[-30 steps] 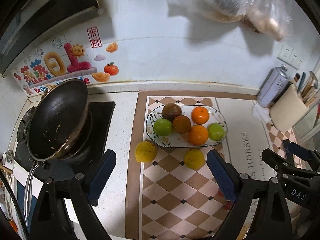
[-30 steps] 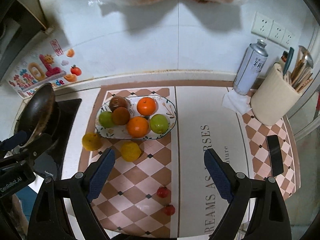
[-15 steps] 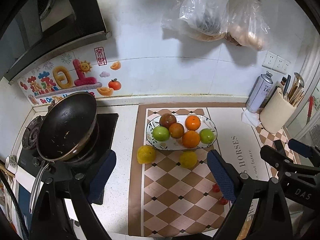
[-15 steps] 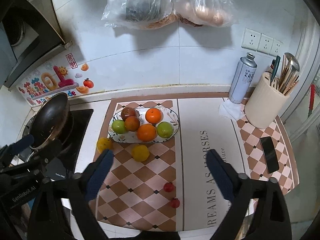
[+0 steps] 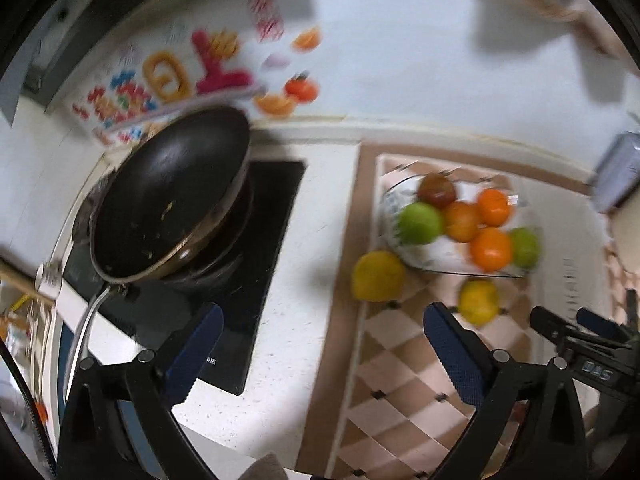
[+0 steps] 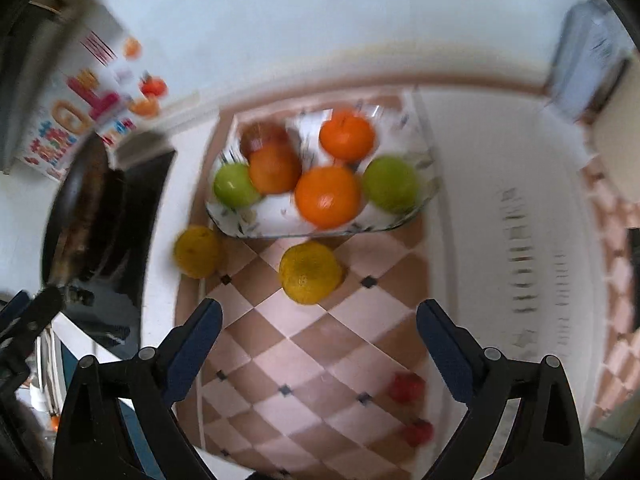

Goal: Organize fruits
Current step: 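Lift both tools away from the plate toward the remaining lemons, then grasp a yellow lemon with the left tool while the right tool grasps the other lemon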

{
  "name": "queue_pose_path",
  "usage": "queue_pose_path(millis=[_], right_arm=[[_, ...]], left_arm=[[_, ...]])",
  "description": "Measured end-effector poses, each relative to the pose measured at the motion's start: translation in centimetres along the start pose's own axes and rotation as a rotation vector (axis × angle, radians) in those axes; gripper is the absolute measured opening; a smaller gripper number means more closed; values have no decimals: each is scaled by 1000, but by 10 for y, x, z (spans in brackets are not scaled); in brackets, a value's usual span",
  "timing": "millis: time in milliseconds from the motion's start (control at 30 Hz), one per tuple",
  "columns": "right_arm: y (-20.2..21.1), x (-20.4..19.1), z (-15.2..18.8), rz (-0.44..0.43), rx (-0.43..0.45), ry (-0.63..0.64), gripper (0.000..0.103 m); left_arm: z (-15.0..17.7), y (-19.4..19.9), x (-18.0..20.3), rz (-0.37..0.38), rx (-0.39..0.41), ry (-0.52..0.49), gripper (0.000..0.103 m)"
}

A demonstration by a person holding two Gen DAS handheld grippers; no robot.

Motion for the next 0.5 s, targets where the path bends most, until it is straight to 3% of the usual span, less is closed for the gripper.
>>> queue_pose_path(millis=[167,300,500], right_arm=[[-76,-4,-7,-2,-117,-5,95],[-96,-2,-3,-9,-162,8,63],[-89,25,9,-5,-167,-8,63]], left_arm=[[-4,-60,-7,2,-134,63,103],[-8,-104,13,56,-237,73,103],[-6,-163,43,84,-358,7,103]])
Point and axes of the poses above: each gripper's, at about its wrist camera, not at the fingertips, and y roughly against the way its jaws point, x to its right, z to its underside, the point moved 8 cm from there along -y, roughly the way its jaws point, and after that the axes turned 1 degree about z, right-handed, at the moved point
